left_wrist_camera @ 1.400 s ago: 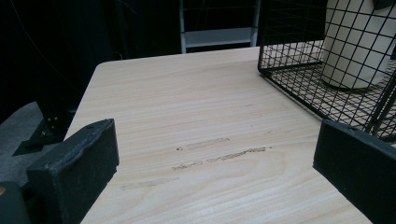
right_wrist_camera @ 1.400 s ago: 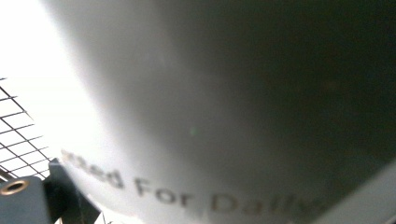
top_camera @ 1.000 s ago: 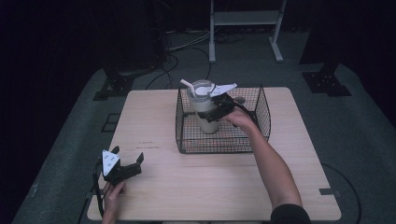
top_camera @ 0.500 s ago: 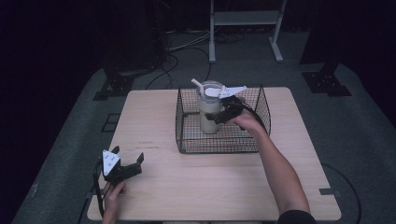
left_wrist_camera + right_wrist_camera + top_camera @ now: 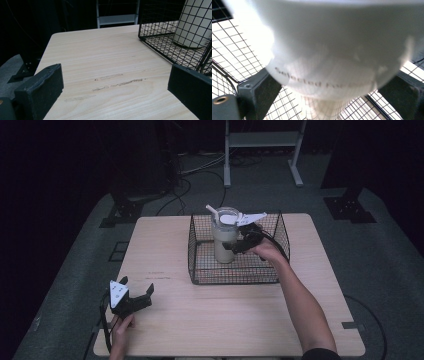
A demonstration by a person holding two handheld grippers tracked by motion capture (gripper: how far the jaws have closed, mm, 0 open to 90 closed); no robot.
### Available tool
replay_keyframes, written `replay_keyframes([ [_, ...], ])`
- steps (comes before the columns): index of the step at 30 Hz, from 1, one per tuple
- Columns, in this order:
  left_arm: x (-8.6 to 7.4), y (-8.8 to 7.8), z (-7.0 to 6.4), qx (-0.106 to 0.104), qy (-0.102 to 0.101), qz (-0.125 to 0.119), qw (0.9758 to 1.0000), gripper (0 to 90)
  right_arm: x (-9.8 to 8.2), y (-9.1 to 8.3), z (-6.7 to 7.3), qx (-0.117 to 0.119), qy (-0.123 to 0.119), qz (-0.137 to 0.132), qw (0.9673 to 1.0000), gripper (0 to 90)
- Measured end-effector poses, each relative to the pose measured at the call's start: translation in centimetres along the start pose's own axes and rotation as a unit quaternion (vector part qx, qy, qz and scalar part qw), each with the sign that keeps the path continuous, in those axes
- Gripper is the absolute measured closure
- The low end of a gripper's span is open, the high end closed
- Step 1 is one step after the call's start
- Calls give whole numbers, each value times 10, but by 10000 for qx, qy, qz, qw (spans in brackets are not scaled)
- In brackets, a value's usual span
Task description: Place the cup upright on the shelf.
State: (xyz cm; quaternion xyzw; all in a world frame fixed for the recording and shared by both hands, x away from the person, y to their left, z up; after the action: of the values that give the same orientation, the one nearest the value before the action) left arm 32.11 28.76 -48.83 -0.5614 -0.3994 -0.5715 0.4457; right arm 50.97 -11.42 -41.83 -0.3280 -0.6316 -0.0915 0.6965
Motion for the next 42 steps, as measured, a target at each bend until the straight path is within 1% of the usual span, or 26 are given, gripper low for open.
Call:
replay_keyframes([
  [8, 0, 1, 0, 6, -25, 8, 10000, 0, 3, -12, -1, -60, 7, -15, 10000, 60],
  [9, 0, 1, 0, 9, -20, 12, 10000, 0, 4, -15, -1, -97, -20, -28, 9999, 61],
  [11, 0, 0, 0, 10, -17, 16, 10000, 0, 5, -19, -1, -76, 51, -50, 9999, 62],
  [14, 0, 0, 0, 8, -10, 16, 10000, 0, 5, -23, -1, -106, 85, -54, 9999, 62],
  [15, 0, 0, 0, 5, -8, 13, 10000, 0, 6, -27, -1, -124, 149, -23, 9998, 62],
  [18, 0, 0, 0, 3, -11, 11, 10000, 0, 7, -30, 0, -151, 157, -23, 9998, 63],
  [19, 0, 0, 0, 4, -13, 15, 10000, 0, 8, -32, 1, -205, 155, 32, 9997, 63],
  [27, 0, 0, 0, -3, -4, 9, 10000, 0, 12, -41, 4, -262, 237, 125, 9993, 62],
  [30, 0, 0, 0, 6, 0, 11, 10000, 0, 12, -47, 8, -340, 278, 286, 9986, 62],
  [34, 0, 0, 0, 8, 2, 13, 10000, 0, 12, -52, 10, -351, 289, 322, 9984, 62],
  [35, 0, 0, 0, 12, 1, 10, 10000, 0, 13, -55, 11, -346, 319, 289, 9985, 62],
  [36, 0, 0, 0, 10, 1, 11, 10000, 0, 13, -55, 11, -346, 319, 289, 9985, 62],
  [37, 0, 0, 0, 14, 1, 8, 10000, 0, 14, -59, 13, -364, 287, 259, 9986, 62],
  [40, 0, 0, 0, 6, 11, -4, 10000, 0, 15, -62, 14, -393, 311, 244, 9984, 62],
  [42, 0, 0, 0, 9, 9, 0, 10000, 0, 17, -67, 18, -406, 323, 152, 9985, 62],
])
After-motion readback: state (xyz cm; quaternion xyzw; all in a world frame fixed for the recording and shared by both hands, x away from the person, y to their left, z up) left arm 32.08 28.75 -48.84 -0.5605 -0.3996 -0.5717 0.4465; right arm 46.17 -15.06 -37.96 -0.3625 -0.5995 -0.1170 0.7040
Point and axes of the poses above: each handheld gripper's, and its own axes: y roughly forward along the jaws, x roughly out of its top, z roughly to its left, the point moved 2 cm from there along y, roughly forward along the jaws, and after that the axes turned 12 degrees about -z, right-handed, at the moved point
